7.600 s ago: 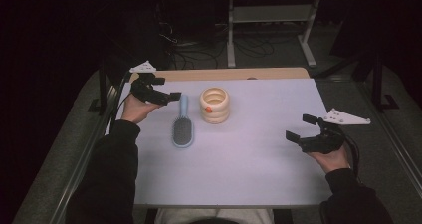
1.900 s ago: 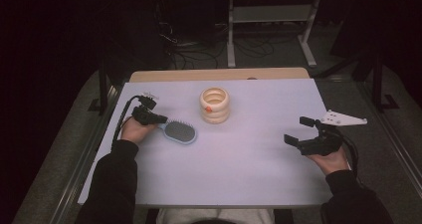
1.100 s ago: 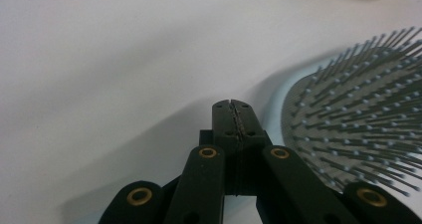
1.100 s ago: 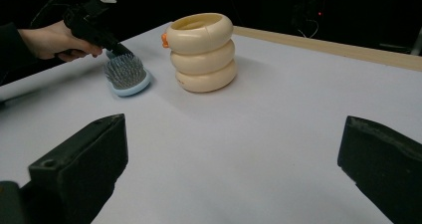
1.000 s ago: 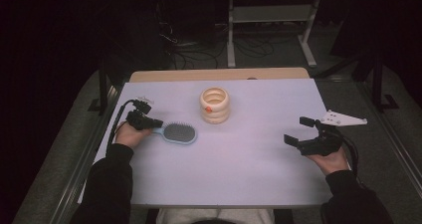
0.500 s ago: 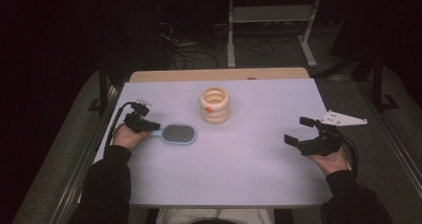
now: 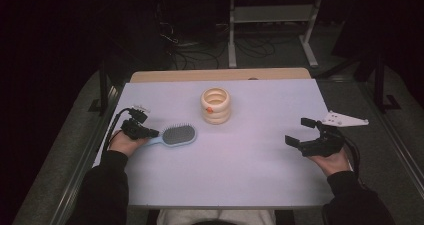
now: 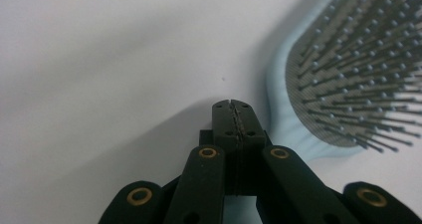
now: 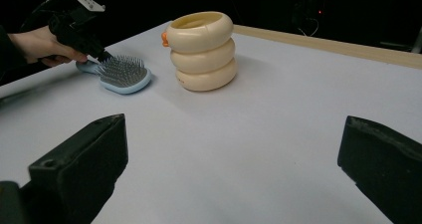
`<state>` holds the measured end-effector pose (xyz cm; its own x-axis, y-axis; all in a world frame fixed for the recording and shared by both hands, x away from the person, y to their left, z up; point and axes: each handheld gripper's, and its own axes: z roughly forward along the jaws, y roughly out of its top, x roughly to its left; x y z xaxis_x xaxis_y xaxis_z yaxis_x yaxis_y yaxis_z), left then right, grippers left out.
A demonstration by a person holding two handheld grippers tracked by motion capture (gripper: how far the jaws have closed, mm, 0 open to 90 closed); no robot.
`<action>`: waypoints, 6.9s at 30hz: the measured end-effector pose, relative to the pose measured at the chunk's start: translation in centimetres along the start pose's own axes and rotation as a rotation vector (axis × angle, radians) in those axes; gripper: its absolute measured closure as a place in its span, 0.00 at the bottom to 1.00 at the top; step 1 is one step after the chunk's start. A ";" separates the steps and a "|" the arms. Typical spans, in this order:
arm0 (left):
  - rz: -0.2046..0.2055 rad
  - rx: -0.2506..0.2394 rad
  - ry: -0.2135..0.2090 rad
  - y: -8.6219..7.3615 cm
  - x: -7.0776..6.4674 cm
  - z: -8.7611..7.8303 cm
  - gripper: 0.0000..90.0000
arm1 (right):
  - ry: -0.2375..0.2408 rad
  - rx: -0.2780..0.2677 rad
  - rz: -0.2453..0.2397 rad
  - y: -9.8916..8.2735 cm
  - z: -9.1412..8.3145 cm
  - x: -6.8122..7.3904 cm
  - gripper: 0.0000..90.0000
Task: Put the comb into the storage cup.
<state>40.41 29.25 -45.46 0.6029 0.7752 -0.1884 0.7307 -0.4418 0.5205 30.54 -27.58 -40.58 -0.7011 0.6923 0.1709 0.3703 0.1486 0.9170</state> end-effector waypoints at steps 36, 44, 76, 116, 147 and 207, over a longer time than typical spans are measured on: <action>0.105 0.059 0.007 -1.3 -3.0 -1.7 1.00 | -0.006 -0.001 0.006 0.0 0.0 0.0 0.00; 0.117 0.003 0.001 -1.0 -2.9 -3.4 1.00 | -0.008 0.000 0.006 0.0 0.0 0.0 0.00; 0.234 -0.124 -0.111 -0.9 -5.1 -6.1 0.14 | 0.008 -0.014 0.051 -0.2 -0.1 -0.4 0.00; 0.323 0.091 -0.117 -1.9 -3.3 -1.1 0.24 | 0.018 -0.004 0.051 -0.3 0.0 -0.4 0.00; 0.398 0.110 -0.035 -1.5 -4.1 -0.7 0.78 | 0.017 -0.010 0.050 -0.3 -0.1 -0.4 0.00; 0.484 -0.162 -0.050 3.3 -8.2 -7.7 0.78 | 0.020 -0.028 0.048 -0.2 -0.2 -0.3 0.00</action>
<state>35.47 24.91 -35.81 0.8775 0.4746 0.0687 0.3072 -0.6663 0.6795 30.52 -27.93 -40.70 -0.6951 0.6836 0.2224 0.3870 0.0952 0.9171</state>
